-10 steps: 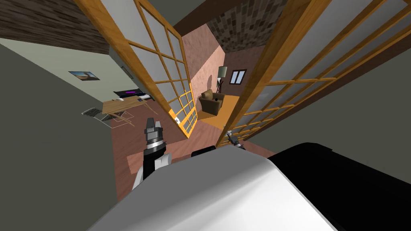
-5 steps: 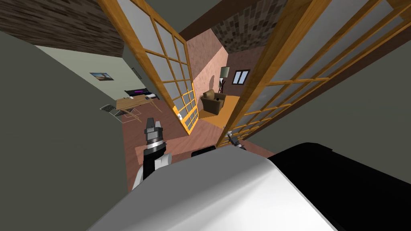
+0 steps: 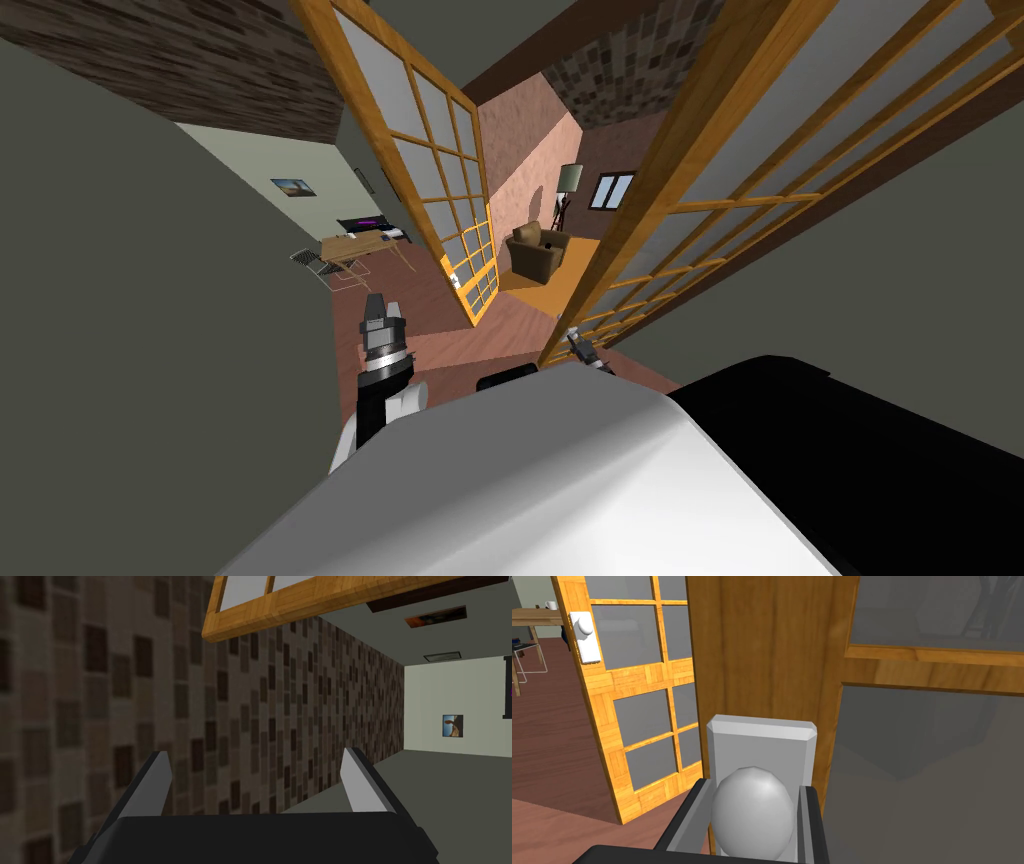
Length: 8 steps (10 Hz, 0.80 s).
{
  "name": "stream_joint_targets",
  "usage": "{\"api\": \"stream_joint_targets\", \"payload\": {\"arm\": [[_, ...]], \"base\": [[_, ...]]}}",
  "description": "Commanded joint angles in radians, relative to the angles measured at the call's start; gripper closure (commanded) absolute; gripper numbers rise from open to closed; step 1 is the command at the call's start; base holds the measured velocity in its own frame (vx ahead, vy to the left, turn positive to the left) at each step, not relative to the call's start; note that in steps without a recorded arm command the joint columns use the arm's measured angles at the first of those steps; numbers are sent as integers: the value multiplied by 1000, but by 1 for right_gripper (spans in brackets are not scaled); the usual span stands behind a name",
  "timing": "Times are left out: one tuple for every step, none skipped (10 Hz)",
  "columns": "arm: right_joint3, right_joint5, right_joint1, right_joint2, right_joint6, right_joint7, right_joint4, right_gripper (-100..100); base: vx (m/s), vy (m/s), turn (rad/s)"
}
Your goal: Pull the door open
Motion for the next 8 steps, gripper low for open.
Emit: {"api": "stream_joint_targets", "payload": {"arm": [[8,5,-4,-2,-15,-10,17,100],[11,7,-6,-4,-22,-15,24,100],[14,9,-8,-6,-29,-19,31,100],[17,11,-10,-7,-34,-23,37,100],[19,12,-11,-9,-38,-26,41,100],[19,12,-12,-7,-33,-24,38,100],[21,13,-12,-5,-34,-25,40,100],[21,13,-12,-5,-34,-25,40,100]], "base": [[-203,-59,147],[-186,-40,123],[-172,-45,107],[-183,-60,104],[-191,-70,95],[-83,-28,26],[-127,-15,29],[-208,-5,38]]}}
